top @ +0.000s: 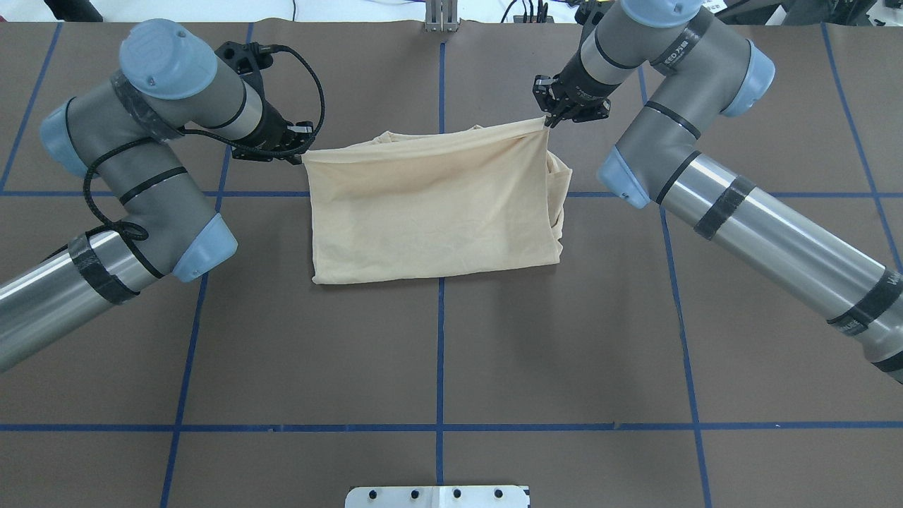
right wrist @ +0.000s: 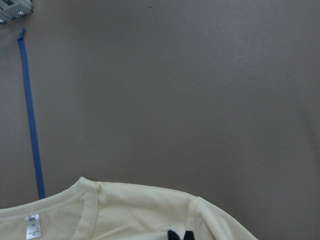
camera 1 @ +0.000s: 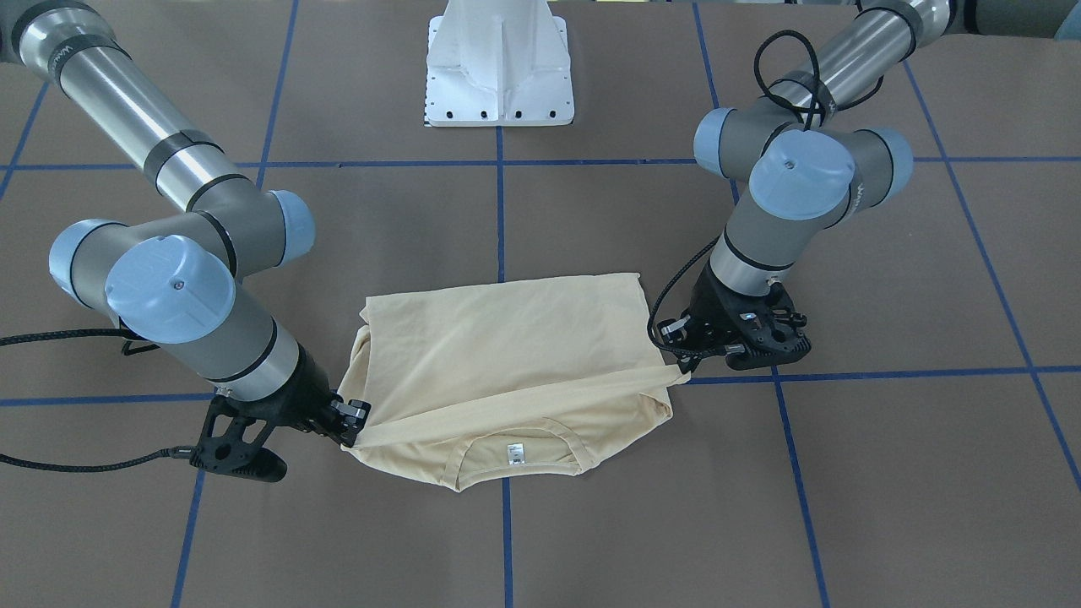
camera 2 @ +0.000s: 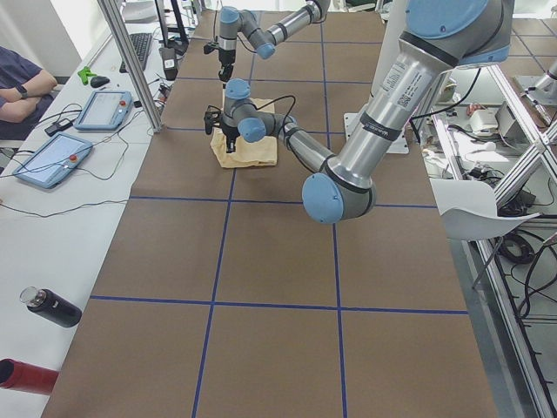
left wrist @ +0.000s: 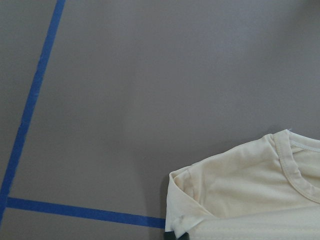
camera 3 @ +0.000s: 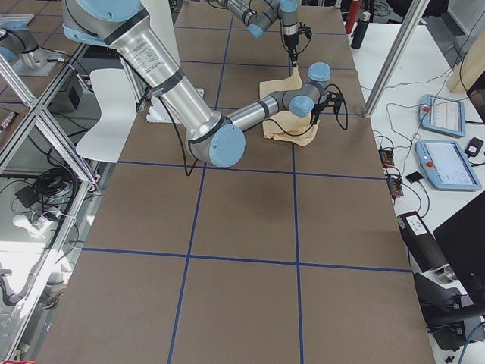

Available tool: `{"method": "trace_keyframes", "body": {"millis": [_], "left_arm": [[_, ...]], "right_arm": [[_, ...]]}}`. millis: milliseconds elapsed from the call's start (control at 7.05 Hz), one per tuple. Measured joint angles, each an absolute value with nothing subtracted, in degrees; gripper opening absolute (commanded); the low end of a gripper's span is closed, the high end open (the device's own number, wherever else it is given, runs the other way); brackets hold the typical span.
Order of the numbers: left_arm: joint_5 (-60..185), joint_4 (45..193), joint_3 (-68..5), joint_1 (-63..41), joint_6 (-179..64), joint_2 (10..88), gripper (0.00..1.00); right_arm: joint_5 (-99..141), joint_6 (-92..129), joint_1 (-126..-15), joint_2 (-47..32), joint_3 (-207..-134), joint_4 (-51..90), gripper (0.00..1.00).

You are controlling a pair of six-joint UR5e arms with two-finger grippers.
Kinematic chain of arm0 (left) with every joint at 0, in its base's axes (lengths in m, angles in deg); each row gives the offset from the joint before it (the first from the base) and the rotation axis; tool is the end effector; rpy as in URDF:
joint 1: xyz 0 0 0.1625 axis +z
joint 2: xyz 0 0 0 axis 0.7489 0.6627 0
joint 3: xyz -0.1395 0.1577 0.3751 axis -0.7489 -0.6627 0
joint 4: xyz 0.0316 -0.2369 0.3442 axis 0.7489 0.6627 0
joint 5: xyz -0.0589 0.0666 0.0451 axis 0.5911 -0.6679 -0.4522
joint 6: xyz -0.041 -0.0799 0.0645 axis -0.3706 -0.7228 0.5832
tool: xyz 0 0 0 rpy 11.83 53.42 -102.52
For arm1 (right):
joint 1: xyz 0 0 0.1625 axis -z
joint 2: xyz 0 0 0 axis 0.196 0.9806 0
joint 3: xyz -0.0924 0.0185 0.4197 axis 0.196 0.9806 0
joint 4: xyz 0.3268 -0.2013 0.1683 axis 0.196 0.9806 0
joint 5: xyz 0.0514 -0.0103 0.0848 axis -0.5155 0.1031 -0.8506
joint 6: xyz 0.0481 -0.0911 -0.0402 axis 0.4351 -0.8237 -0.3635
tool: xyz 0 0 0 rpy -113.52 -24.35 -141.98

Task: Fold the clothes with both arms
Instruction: 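Lay the hem at the collar edge and hold both grippers there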

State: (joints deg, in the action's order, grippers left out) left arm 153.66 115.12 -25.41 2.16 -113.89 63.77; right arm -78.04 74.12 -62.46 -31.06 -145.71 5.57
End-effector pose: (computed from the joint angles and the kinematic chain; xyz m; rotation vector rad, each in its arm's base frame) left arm 0.4403 -0.5922 0.3099 0.1598 0.9446 -0.2689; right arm -0.4447 -0.6720 0.3110 0.0503 -0.9884 0.2902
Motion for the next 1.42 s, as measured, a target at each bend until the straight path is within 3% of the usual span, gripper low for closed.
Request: {"method": "trace_keyframes", "body": {"millis": [709, 851, 993, 1419], "left_arm": [[153.4, 120.1, -21.2, 3.6, -116.4, 65.0, 0.0], [153.2, 120.2, -20.8, 3.5, -116.3, 65.0, 0.4], [152.8, 120.2, -20.6, 3.3, -116.1, 65.0, 0.99], [152.1, 119.8, -20.6, 1.2, -113.4, 64.6, 1.0]], "right_arm": [[-77.5, 74.0, -60.1, -31.1, -144.9, 4.8, 0.0], [-77.4, 74.0, -60.1, -30.9, -144.9, 4.5, 0.46], [-77.2, 74.1, -60.1, -30.7, -144.9, 4.0, 0.99], [-77.0, 74.2, -60.9, -30.4, -144.9, 2.5, 1.0]]}}
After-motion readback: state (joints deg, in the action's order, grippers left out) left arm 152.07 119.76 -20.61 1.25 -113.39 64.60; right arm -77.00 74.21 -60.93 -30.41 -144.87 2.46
